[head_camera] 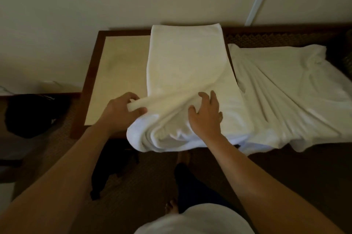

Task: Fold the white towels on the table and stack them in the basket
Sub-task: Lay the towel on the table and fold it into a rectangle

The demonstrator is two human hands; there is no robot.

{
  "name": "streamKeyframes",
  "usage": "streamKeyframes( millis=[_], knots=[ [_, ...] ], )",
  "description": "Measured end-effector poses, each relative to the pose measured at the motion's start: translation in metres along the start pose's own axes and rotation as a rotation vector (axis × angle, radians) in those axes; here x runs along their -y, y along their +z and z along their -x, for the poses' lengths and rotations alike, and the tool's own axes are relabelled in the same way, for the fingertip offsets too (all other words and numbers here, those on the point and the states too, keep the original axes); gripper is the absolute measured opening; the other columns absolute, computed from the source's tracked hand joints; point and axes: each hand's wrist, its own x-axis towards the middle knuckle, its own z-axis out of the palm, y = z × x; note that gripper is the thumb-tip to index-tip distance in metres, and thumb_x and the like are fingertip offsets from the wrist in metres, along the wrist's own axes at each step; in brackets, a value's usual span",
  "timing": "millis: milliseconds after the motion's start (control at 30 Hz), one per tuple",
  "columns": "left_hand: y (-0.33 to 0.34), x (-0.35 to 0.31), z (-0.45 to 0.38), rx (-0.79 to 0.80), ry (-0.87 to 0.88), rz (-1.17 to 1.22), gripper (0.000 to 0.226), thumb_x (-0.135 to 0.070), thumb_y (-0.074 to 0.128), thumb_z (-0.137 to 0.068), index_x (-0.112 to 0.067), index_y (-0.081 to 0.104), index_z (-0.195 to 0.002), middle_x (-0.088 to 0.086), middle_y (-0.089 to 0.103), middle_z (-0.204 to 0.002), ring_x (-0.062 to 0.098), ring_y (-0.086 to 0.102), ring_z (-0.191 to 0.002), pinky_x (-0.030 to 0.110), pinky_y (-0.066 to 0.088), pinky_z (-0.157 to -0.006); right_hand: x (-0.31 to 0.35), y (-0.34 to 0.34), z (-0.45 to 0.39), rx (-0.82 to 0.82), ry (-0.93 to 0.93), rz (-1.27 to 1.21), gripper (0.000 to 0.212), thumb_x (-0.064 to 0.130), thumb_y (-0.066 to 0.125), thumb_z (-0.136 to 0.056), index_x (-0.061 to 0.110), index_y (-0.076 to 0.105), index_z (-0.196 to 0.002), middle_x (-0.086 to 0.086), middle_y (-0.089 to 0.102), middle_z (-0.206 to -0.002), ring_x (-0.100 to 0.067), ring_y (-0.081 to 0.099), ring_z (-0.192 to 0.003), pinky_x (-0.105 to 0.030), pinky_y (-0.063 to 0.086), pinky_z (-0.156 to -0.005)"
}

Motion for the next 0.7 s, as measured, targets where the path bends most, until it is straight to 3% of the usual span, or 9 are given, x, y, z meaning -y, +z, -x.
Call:
streamKeyframes(
  millis=[33, 100, 167, 267, 400, 467, 533, 600, 700],
  knots=[
    [-0.003, -0.006, 0.015, -0.095, 0.081, -0.072, 0.040, -0.051, 0.074, -0.086, -0.032, 0.060, -0.119, -0.007, 0.066, -0.097, 0.021, 0.063, -0.093, 0.034, 0.044, -0.080, 0.002, -0.002, 0.011, 0.013, 0.012, -0.068, 0.048, 0.033, 0.053, -0.098, 0.026, 0.042, -0.145, -0.005, 0.034, -0.158, -0.026, 0.036, -0.143, -0.056, 0.031, -0.115],
    [-0.002, -0.028, 0.049, -0.193, 0.254, -0.150, 0.040, -0.046, 0.075, -0.087, -0.027, 0.063, -0.119, -0.004, 0.068, -0.090, 0.021, 0.064, -0.085, 0.033, 0.045, -0.079, 0.010, -0.012, 0.030, 0.069, 0.072, -0.252, 0.026, 0.035, 0.054, -0.099, 0.017, 0.060, -0.117, -0.004, 0.061, -0.115, -0.023, 0.061, -0.099, -0.044, 0.048, -0.091],
    [0.014, -0.055, 0.085, -0.134, 0.357, -0.091, 0.034, -0.041, 0.072, -0.091, -0.026, 0.061, -0.119, -0.006, 0.067, -0.091, 0.018, 0.062, -0.080, 0.032, 0.048, -0.075, 0.017, -0.026, 0.044, 0.184, 0.243, -0.548, 0.042, 0.045, 0.058, -0.098, 0.004, 0.063, -0.097, -0.017, 0.067, -0.089, -0.023, 0.064, -0.074, -0.038, 0.051, -0.075],
    [0.055, -0.086, 0.129, -0.008, 0.491, -0.010, 0.026, -0.037, 0.068, -0.094, -0.028, 0.061, -0.118, -0.008, 0.068, -0.101, 0.011, 0.061, -0.088, 0.029, 0.047, -0.075, 0.010, -0.044, 0.067, 0.370, 0.430, -0.784, 0.050, 0.056, 0.069, -0.090, 0.008, 0.068, -0.104, -0.013, 0.076, -0.096, -0.030, 0.075, -0.084, -0.044, 0.062, -0.073],
    [0.095, -0.093, 0.144, 0.210, 0.493, 0.145, 0.019, -0.048, 0.071, -0.091, -0.035, 0.067, -0.104, -0.016, 0.066, -0.093, 0.003, 0.061, -0.084, 0.020, 0.051, -0.072, -0.032, -0.058, 0.080, 0.246, 0.388, -0.794, 0.014, 0.013, 0.064, -0.095, 0.007, 0.070, -0.107, -0.009, 0.074, -0.096, -0.031, 0.070, -0.093, -0.045, 0.059, -0.076],
    [0.107, -0.080, 0.142, 0.194, 0.336, 0.364, 0.013, -0.046, 0.068, -0.095, -0.032, 0.070, -0.094, -0.011, 0.069, -0.086, 0.004, 0.063, -0.081, 0.023, 0.053, -0.073, -0.056, -0.067, 0.082, 0.244, 0.434, -0.837, 0.020, 0.016, 0.064, -0.098, 0.014, 0.068, -0.118, -0.006, 0.074, -0.111, -0.029, 0.069, -0.105, -0.047, 0.058, -0.091],
    [0.119, -0.061, 0.137, -0.028, 0.070, 0.603, 0.016, -0.035, 0.062, -0.100, -0.025, 0.069, -0.089, -0.005, 0.067, -0.082, 0.010, 0.063, -0.081, 0.031, 0.049, -0.073, -0.076, -0.078, 0.081, 0.270, 0.432, -0.874, 0.018, 0.020, 0.065, -0.099, 0.020, 0.069, -0.116, -0.002, 0.075, -0.114, -0.026, 0.068, -0.109, -0.048, 0.056, -0.095],
    [0.127, -0.049, 0.127, -0.258, -0.243, 0.717, 0.017, -0.032, 0.056, -0.104, -0.019, 0.066, -0.103, -0.004, 0.063, -0.092, 0.019, 0.062, -0.095, 0.034, 0.043, -0.079, -0.092, -0.089, 0.082, 0.307, 0.397, -0.900, 0.015, 0.021, 0.065, -0.100, 0.022, 0.070, -0.114, 0.000, 0.077, -0.112, -0.021, 0.071, -0.106, -0.041, 0.058, -0.087],
    [0.130, -0.039, 0.101, -0.307, -0.640, 0.874, 0.036, -0.037, 0.050, -0.106, -0.016, 0.054, -0.135, 0.001, 0.053, -0.118, 0.024, 0.050, -0.108, 0.038, 0.039, -0.088, -0.115, -0.100, 0.078, 0.288, 0.356, -0.880, 0.021, 0.018, 0.063, -0.100, 0.016, 0.070, -0.120, -0.001, 0.077, -0.113, -0.018, 0.073, -0.103, -0.031, 0.058, -0.081]
  ],
)
